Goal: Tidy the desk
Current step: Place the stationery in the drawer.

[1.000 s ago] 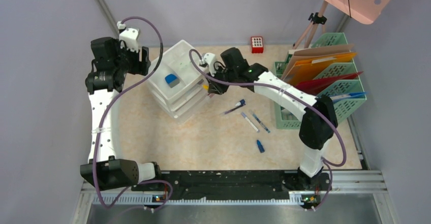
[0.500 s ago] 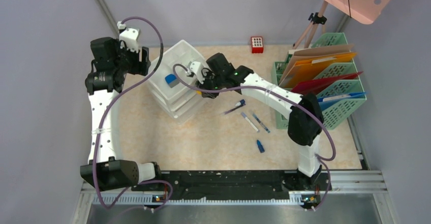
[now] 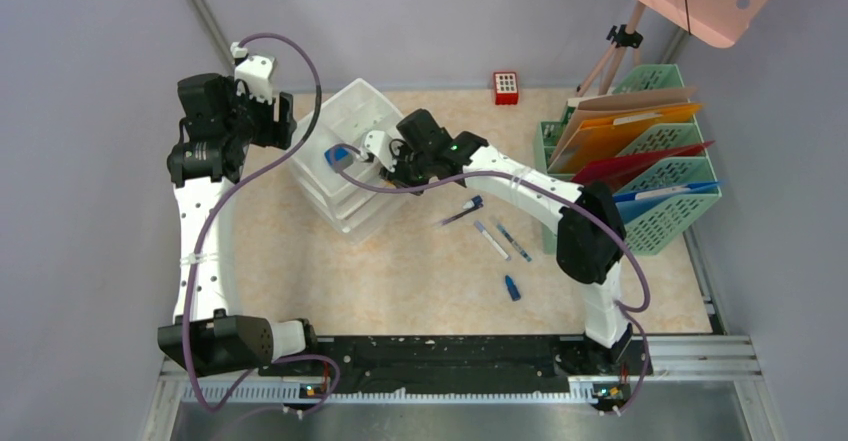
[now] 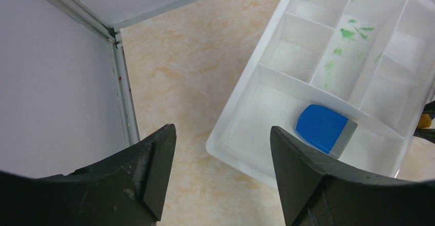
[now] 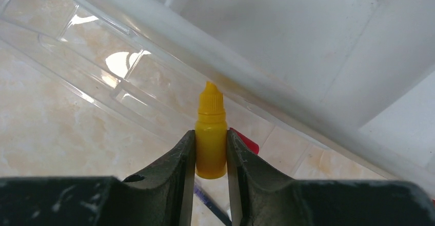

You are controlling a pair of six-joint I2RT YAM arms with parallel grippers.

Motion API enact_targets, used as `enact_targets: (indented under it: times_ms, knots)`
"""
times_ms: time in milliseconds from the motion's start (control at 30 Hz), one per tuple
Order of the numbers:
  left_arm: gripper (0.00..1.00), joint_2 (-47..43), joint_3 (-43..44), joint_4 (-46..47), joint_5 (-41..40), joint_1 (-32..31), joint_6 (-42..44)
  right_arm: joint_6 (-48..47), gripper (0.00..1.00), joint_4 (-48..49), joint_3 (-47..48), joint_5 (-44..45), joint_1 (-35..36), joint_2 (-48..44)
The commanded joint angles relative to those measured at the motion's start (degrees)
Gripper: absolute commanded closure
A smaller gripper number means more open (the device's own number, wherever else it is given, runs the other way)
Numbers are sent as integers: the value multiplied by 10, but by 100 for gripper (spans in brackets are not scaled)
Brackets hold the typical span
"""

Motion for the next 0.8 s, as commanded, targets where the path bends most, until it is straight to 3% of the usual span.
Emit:
enact_targets:
  times_ms: [0,467,600,767]
  knots:
    - [27,-15,7,13,7,3,8,-19,71,7,27,14,6,6]
    - [26,-17,16,12,12,3,5,21,40,17,31,36,6,-38]
    - [25,-20,19,9,22,3,4,31,39,16,35,38,5,-53]
    - [9,-34,19,1,61,-4,-4,65,37,17,27,35,-14,-88]
